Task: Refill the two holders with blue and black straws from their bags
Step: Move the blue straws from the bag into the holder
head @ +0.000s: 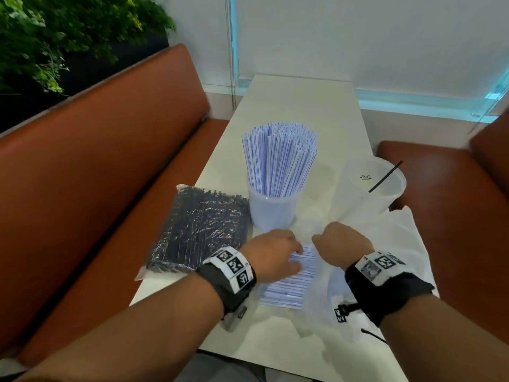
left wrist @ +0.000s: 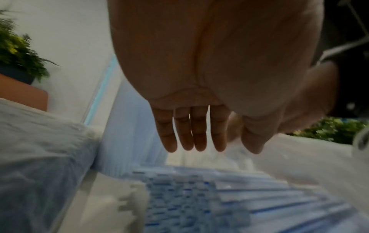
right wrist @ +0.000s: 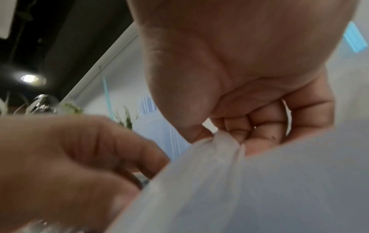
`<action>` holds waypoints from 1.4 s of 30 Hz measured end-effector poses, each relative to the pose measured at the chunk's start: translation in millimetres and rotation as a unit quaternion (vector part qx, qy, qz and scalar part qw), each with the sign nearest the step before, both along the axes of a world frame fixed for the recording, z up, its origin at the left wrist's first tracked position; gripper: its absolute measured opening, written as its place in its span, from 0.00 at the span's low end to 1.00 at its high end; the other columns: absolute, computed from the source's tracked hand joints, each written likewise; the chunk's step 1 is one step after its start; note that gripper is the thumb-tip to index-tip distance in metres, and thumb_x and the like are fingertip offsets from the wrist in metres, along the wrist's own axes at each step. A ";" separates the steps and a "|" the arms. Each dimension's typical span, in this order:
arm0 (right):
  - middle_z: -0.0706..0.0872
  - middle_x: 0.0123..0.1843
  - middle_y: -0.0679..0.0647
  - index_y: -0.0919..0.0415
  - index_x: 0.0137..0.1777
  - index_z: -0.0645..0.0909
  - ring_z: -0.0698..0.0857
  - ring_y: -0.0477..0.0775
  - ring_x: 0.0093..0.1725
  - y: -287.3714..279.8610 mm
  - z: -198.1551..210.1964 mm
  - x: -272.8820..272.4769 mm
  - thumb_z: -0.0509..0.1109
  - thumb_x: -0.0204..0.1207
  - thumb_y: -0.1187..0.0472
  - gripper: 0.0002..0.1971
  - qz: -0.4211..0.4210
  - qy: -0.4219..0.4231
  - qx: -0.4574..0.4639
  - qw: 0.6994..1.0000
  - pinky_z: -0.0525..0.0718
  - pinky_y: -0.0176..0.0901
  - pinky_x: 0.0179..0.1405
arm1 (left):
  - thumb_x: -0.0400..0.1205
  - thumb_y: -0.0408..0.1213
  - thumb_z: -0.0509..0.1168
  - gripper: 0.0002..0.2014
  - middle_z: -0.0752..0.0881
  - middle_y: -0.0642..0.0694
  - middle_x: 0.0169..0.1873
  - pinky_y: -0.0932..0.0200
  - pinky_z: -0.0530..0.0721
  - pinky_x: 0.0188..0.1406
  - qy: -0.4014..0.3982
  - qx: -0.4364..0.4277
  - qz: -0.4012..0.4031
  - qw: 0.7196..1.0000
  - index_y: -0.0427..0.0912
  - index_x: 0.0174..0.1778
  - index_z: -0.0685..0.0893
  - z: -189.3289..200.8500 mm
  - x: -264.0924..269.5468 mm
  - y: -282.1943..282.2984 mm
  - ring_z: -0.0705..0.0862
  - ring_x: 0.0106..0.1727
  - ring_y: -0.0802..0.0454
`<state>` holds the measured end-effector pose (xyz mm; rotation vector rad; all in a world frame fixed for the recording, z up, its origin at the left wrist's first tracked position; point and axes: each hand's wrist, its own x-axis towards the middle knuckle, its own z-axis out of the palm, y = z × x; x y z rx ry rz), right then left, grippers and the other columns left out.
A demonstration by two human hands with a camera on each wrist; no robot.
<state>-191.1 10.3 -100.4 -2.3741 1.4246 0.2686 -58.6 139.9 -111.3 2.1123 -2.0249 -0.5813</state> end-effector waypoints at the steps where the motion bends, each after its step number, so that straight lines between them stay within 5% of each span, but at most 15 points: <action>1: 0.78 0.36 0.51 0.60 0.39 0.76 0.81 0.55 0.37 -1.4 -0.1 0.8 0.60 0.80 0.52 0.13 -0.006 -0.014 0.018 1.000 0.74 0.44 0.36 | 0.85 0.52 0.65 0.23 0.78 0.48 0.71 0.48 0.80 0.65 0.003 -0.001 -0.011 1.000 0.45 0.74 0.81 -6.9 -5.3 -2.6 0.76 0.70 0.47; 3: 0.76 0.36 0.52 0.59 0.40 0.74 0.80 0.60 0.43 -4.9 -0.8 -0.5 0.57 0.83 0.54 0.13 -0.001 -0.035 0.042 0.998 0.78 0.47 0.43 | 0.84 0.47 0.67 0.25 0.78 0.42 0.70 0.48 0.79 0.66 -0.001 -0.005 -0.039 0.999 0.39 0.74 0.80 -15.3 -15.0 -9.4 0.76 0.70 0.43; 7: 0.73 0.40 0.57 0.62 0.34 0.59 0.75 0.59 0.46 -1.9 1.5 -3.2 0.54 0.85 0.67 0.16 0.082 -0.025 -0.020 0.996 0.65 0.44 0.30 | 0.84 0.39 0.63 0.19 0.80 0.38 0.63 0.46 0.80 0.61 -0.054 0.016 -0.060 0.997 0.35 0.69 0.78 -20.7 -20.8 -22.5 0.80 0.61 0.37; 10: 0.84 0.54 0.65 0.67 0.50 0.77 0.84 0.60 0.52 2.4 7.1 -5.7 0.56 0.84 0.72 0.08 0.168 0.015 -0.042 0.985 0.62 0.47 0.30 | 0.85 0.37 0.62 0.18 0.79 0.36 0.62 0.48 0.78 0.54 -0.085 0.026 -0.056 0.994 0.34 0.69 0.77 -23.7 -22.8 -28.4 0.81 0.59 0.36; 12: 0.86 0.46 0.66 0.68 0.49 0.82 0.86 0.60 0.43 2.6 6.3 -3.4 0.65 0.77 0.75 0.06 0.174 0.007 -0.029 0.984 0.61 0.43 0.25 | 0.85 0.37 0.62 0.17 0.79 0.37 0.60 0.48 0.77 0.50 -0.095 0.028 -0.052 0.994 0.35 0.68 0.79 -24.4 -25.3 -32.2 0.81 0.58 0.37; 14: 0.84 0.41 0.63 0.66 0.44 0.80 0.79 0.55 0.34 -2.0 6.1 -5.3 0.65 0.78 0.72 0.04 0.140 -0.043 -0.040 0.988 0.71 0.41 0.29 | 0.85 0.39 0.62 0.16 0.79 0.39 0.59 0.49 0.76 0.47 -0.114 0.025 -0.057 0.992 0.37 0.67 0.80 -22.9 -26.9 -36.3 0.81 0.58 0.39; 16: 0.83 0.52 0.61 0.65 0.56 0.79 0.75 0.54 0.43 -3.3 1.3 -8.5 0.56 0.84 0.70 0.10 0.099 -0.034 -0.021 0.994 0.75 0.44 0.41 | 0.85 0.40 0.62 0.16 0.80 0.41 0.59 0.51 0.74 0.44 -0.143 0.018 -0.062 0.988 0.39 0.67 0.80 -19.4 -25.3 -39.0 0.81 0.58 0.40; 18: 0.79 0.49 0.59 0.66 0.58 0.78 0.77 0.57 0.47 -4.0 -0.5 -11.5 0.55 0.84 0.69 0.11 0.059 -0.051 -0.010 0.997 0.72 0.44 0.43 | 0.85 0.40 0.64 0.14 0.81 0.42 0.56 0.52 0.73 0.41 -0.163 0.005 -0.059 0.985 0.40 0.65 0.79 -13.7 -19.2 -38.2 0.82 0.55 0.41; 22: 0.76 0.39 0.53 0.61 0.43 0.73 0.78 0.55 0.42 -12.4 -3.5 -8.5 0.59 0.83 0.58 0.09 -0.040 -0.128 0.010 0.991 0.71 0.48 0.44 | 0.85 0.39 0.63 0.10 0.86 0.44 0.50 0.51 0.75 0.38 -0.193 0.007 -0.041 0.980 0.43 0.60 0.75 1.1 8.8 -25.2 0.84 0.44 0.41; 29: 0.83 0.38 0.50 0.49 0.67 0.71 0.81 0.49 0.37 -19.6 -12.7 -9.9 0.58 0.84 0.56 0.13 -0.049 -0.185 0.023 0.981 0.75 0.49 0.40 | 0.84 0.47 0.60 0.05 0.83 0.51 0.40 0.53 0.77 0.36 -0.207 0.016 0.013 0.978 0.52 0.49 0.72 15.5 87.0 21.0 0.83 0.39 0.45; 33: 0.85 0.55 0.55 0.51 0.67 0.78 0.80 0.55 0.47 -21.8 -12.5 -9.1 0.61 0.84 0.44 0.17 -0.057 -0.176 0.009 0.983 0.78 0.51 0.51 | 0.83 0.44 0.62 0.02 0.86 0.52 0.43 0.51 0.84 0.41 -0.197 0.023 0.071 0.978 0.56 0.50 0.75 20.0 124.1 45.7 0.85 0.42 0.47; 35: 0.86 0.55 0.55 0.51 0.61 0.81 0.81 0.55 0.48 -21.5 -4.3 -7.3 0.57 0.81 0.32 0.25 -0.058 -0.264 -0.036 0.962 0.77 0.50 0.51 | 0.83 0.45 0.63 0.04 0.86 0.52 0.45 0.50 0.85 0.42 -0.191 0.006 0.083 0.978 0.56 0.51 0.74 20.6 131.7 52.1 0.85 0.43 0.48; 38: 0.88 0.50 0.47 0.48 0.52 0.84 0.85 0.51 0.52 -9.9 14.4 3.8 0.56 0.78 0.31 0.25 -0.087 -0.502 0.021 0.860 0.80 0.52 0.54 | 0.84 0.46 0.64 0.07 0.86 0.51 0.49 0.49 0.84 0.43 -0.173 -0.050 0.073 0.981 0.53 0.55 0.76 21.4 123.9 48.9 0.85 0.46 0.47; 40: 0.91 0.54 0.52 0.52 0.51 0.88 0.88 0.48 0.54 1.4 22.5 13.0 0.61 0.80 0.36 0.22 -0.098 -0.537 0.159 0.823 0.82 0.50 0.58 | 0.84 0.46 0.64 0.08 0.86 0.50 0.50 0.48 0.85 0.44 -0.154 -0.084 0.053 0.983 0.51 0.58 0.77 22.4 106.9 39.3 0.86 0.47 0.46; 42: 0.93 0.51 0.55 0.58 0.50 0.91 0.90 0.43 0.51 8.2 25.6 15.8 0.62 0.84 0.41 0.23 -0.079 -0.523 0.217 0.820 0.84 0.50 0.56 | 0.84 0.46 0.63 0.11 0.87 0.48 0.50 0.49 0.85 0.43 -0.142 -0.111 0.035 0.983 0.50 0.61 0.77 25.7 90.3 28.2 0.86 0.47 0.44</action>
